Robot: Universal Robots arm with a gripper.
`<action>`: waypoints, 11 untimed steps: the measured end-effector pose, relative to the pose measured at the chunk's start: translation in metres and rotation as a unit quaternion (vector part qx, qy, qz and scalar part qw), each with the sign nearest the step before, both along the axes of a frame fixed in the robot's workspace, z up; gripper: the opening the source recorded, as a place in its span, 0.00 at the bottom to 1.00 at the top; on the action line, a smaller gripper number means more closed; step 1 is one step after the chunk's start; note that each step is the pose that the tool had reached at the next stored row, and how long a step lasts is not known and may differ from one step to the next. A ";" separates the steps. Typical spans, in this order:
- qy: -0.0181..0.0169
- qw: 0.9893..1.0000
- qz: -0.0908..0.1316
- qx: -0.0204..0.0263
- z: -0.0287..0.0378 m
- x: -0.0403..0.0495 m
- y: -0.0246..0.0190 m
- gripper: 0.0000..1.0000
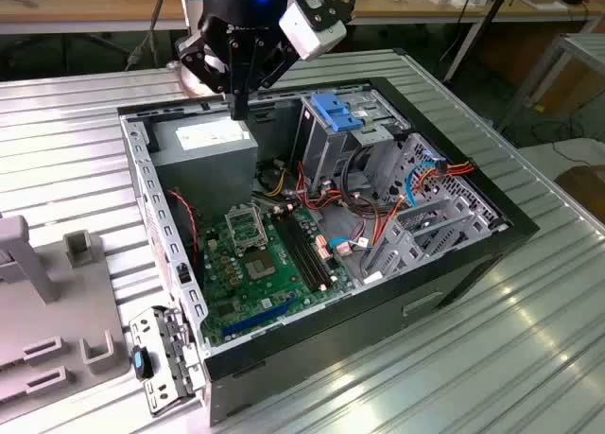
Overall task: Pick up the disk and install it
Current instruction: 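Reach for the disk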
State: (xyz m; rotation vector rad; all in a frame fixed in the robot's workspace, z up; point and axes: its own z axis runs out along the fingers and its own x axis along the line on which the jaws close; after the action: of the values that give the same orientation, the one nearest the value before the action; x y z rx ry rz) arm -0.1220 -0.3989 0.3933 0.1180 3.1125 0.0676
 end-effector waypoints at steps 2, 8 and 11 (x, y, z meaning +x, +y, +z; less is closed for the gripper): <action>0.000 1.000 0.000 0.000 -0.0001 -0.0025 0.0000 0.11; 0.000 1.000 0.000 0.000 0.0000 -0.0081 0.0000 0.11; 0.000 1.000 0.000 0.000 0.0000 -0.0112 0.0000 0.11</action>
State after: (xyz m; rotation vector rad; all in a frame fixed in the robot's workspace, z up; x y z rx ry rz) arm -0.1331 -0.3989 0.3933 0.1180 3.1125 0.0676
